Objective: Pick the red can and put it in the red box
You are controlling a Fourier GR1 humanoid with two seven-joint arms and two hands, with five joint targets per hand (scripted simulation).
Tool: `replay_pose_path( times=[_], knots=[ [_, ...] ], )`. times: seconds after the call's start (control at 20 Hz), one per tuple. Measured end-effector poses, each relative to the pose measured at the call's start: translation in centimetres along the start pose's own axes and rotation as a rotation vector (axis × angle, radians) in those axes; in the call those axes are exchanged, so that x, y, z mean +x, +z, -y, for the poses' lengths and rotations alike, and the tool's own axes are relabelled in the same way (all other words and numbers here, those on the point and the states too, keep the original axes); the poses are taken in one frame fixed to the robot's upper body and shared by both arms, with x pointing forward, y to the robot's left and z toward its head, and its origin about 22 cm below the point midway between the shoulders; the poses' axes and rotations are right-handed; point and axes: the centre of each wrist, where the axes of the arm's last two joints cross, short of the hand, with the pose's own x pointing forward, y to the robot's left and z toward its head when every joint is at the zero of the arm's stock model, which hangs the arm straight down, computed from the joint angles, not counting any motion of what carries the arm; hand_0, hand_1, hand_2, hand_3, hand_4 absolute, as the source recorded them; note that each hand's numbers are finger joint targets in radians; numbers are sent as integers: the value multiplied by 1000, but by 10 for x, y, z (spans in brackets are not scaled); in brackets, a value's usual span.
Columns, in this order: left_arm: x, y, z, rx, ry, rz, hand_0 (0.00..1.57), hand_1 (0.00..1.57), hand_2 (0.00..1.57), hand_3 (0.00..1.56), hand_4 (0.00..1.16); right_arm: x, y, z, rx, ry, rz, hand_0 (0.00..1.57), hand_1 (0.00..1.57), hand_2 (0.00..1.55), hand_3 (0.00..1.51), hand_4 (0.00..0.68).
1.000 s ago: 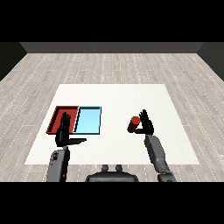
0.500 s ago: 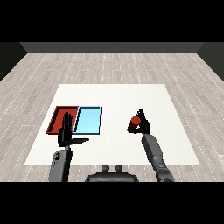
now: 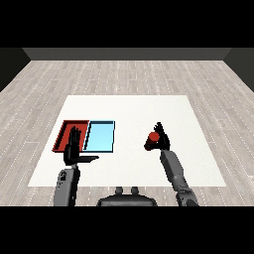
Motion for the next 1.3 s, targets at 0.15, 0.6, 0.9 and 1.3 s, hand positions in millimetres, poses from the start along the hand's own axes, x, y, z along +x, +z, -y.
replay_pose_path(
  times=[0.15, 0.6, 0.9, 1.3],
  knots=[
    [-2, 3, 0, 4, 2, -1, 0, 0, 0, 0, 0, -6, -8, -3, 0, -3, 0, 0, 0, 0, 0, 0],
    [3, 1, 7, 1, -4, 2, 0, 0, 0, 0, 0, -5, -11, -4, 8, 9, -11, 0, 0, 0, 0, 0],
    [6, 3, 2, 14, -6, 1, 0, 0, 0, 0, 0, -11, -13, -11, -17, 11, -30, 1309, 1309, 1379, 1351, 301],
    [-3, 1, 3, 2, -10, 4, 0, 0, 0, 0, 0, -9, -13, -8, -47, 110, -35, 1487, 1487, 1462, 1436, 661]
  ],
)
